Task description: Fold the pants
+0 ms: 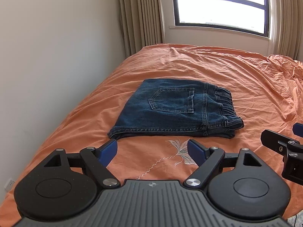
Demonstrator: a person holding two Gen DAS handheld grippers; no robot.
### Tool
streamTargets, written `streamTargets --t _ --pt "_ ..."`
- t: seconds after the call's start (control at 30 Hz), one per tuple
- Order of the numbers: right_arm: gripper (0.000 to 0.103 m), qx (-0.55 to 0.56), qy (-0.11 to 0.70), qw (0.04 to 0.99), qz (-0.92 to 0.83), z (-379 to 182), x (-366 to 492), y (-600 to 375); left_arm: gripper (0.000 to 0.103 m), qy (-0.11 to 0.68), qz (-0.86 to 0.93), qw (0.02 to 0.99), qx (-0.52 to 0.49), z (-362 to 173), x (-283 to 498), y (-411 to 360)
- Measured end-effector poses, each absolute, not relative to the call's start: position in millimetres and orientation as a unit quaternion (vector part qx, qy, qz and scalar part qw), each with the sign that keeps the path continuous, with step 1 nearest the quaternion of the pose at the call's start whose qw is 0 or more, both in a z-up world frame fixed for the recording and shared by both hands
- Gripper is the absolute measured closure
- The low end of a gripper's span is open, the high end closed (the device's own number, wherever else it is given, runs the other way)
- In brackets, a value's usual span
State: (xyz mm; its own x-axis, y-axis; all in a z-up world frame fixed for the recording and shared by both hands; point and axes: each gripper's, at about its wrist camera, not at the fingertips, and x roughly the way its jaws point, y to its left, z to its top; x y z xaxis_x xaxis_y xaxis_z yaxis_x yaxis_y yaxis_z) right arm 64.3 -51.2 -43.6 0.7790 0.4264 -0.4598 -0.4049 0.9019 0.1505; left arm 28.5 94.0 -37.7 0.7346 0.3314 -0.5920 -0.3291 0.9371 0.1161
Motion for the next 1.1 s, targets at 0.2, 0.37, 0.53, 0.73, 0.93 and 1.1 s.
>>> streamTargets --t 0.2,0.37,0.53,0.73,0.93,1.1 --pt "0.022 0.023 0.248 0.943 0.220 -42.3 63.7 -52.1 0.005 0.321 0.174 0.931 0.001 -37.8 29.7 94.9" --pt "0.022 0.023 0.246 0.944 0.220 -40.8 62.9 -51.7 0.005 0.320 0.174 0.931 0.001 -37.8 29.9 94.8" --pt "0.022 0.021 0.245 0.944 0.221 -40.0 61.9 -51.2 0.005 0.321 0.174 0.931 0.002 -37.5 29.6 94.0" --pt "0.022 0.021 0.243 0.944 0.222 -39.2 60.3 -51.2 0.005 0.321 0.175 0.931 0.004 -36.9 29.8 92.8" --pt "0.022 0.020 0.241 0.945 0.222 -38.1 59.2 -51.3 0.005 0.320 0.175 0.931 0.002 -36.2 29.4 92.0" --pt "0.022 0.019 0.240 0.945 0.223 -37.8 58.2 -51.2 0.005 0.319 0.174 0.932 0.001 -36.0 28.8 91.4"
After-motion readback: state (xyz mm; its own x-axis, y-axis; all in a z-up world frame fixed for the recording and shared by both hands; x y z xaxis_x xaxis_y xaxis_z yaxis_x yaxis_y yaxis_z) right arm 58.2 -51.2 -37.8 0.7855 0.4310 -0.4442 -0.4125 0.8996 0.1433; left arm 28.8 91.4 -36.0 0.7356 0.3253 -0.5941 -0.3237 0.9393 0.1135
